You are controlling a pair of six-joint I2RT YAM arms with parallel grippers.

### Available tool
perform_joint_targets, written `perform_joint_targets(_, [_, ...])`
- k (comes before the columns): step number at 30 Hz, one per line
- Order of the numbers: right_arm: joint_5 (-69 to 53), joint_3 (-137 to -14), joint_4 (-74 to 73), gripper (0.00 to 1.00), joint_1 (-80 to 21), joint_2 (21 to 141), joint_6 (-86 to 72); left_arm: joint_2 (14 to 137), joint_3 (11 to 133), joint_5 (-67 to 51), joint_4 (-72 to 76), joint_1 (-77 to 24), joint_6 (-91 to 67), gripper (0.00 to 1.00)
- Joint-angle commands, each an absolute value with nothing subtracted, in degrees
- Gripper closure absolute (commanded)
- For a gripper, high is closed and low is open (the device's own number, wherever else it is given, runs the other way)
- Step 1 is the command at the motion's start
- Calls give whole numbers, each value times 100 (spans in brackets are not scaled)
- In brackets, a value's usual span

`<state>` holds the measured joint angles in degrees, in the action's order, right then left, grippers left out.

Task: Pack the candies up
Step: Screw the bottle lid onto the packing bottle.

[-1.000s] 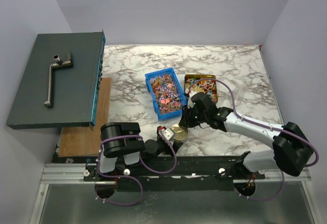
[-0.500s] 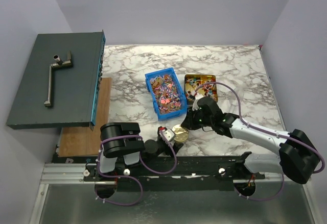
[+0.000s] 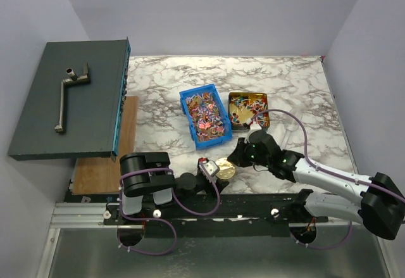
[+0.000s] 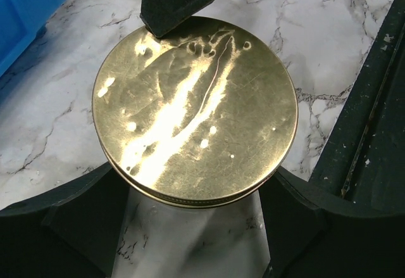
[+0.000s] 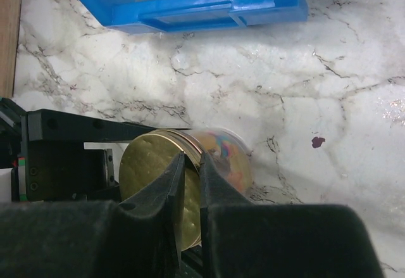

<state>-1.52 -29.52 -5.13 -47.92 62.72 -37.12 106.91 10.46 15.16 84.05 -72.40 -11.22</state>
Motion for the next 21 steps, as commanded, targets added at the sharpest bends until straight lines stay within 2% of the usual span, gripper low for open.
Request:
perform_joint_targets(1, [-818,-2498,-1672,89,-5231,6217,-4259,10716,1088,2232,7607,-6946,-1606,41])
perform_joint_targets(21, [-511,-1954,-1997,90,-5721,5298,-5140,10539,1151,2341,6954,-6629,-1907,43])
